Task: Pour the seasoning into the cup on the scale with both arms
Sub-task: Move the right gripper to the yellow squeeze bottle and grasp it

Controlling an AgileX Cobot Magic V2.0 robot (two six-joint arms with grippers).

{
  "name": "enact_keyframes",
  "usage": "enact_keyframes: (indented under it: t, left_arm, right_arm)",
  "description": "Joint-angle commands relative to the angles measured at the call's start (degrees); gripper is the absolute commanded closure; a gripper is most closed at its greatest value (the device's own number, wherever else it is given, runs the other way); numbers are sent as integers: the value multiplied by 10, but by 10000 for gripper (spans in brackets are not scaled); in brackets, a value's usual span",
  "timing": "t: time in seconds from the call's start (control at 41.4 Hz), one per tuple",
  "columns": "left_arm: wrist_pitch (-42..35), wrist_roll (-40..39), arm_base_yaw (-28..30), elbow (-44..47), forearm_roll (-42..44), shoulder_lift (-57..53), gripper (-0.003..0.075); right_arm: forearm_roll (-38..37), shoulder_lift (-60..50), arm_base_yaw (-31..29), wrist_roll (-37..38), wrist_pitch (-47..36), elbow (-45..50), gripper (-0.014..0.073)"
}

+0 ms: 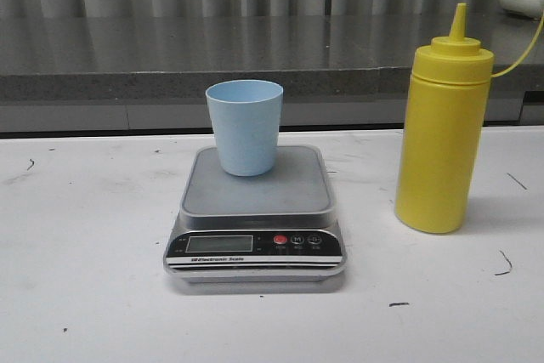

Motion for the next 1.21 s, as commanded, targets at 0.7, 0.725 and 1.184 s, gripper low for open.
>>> enact_keyframes:
  t: [0.7,0.725,1.184]
  left_arm:
    - [-41,-7,-1,-15,-4,1,386]
    - [-41,-7,-1,-15,-4,1,386]
    - [-41,-7,-1,-15,-4,1,386]
  right_arm:
    - [37,37,146,-29,-404,95,-21]
    - [38,46,146,-29,-424,105,-21]
    - [32,278,150,-21,-711,133,-21]
